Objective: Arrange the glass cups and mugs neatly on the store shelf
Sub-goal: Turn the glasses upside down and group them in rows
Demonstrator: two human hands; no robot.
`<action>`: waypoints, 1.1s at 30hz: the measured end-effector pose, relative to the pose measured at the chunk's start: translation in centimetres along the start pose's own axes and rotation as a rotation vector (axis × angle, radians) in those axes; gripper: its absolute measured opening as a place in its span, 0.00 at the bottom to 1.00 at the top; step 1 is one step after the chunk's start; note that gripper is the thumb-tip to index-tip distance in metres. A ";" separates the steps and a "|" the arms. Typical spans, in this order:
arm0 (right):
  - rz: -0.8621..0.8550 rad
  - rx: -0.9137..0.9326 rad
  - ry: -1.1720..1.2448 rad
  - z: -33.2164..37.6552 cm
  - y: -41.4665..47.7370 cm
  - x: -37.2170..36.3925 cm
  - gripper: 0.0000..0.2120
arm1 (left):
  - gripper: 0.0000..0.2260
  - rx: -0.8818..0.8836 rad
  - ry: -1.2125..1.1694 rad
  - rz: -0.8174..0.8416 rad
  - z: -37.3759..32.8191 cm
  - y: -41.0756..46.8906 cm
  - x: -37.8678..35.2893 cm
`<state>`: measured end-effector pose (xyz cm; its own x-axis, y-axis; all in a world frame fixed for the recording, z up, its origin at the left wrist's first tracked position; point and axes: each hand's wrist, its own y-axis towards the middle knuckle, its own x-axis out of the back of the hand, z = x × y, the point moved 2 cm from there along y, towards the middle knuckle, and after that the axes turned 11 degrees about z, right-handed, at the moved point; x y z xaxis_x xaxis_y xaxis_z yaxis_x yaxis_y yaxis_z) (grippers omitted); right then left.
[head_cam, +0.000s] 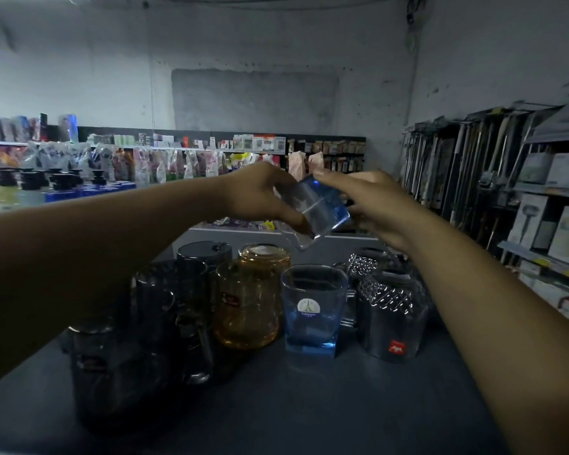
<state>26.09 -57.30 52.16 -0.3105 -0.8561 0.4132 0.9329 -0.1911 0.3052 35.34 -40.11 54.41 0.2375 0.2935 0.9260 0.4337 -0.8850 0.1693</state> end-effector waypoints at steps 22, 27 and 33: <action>0.228 0.010 -0.608 -2.4 0.3 0.5 0.31 | 0.13 0.043 0.288 0.331 4.2 1.4 -2.0; 0.365 -0.004 -0.737 -3.5 0.8 -0.9 0.32 | 0.13 -0.014 0.321 0.353 3.6 1.2 -2.0; 0.387 -0.012 -0.772 -4.2 1.0 -1.2 0.30 | 0.13 -0.061 0.365 0.331 1.9 0.7 -2.0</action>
<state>28.10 -58.50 48.41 -0.0037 -0.2970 0.9549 0.9992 0.0377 0.0156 36.78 -40.63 52.09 0.0289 -0.1432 0.9893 0.3318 -0.9322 -0.1447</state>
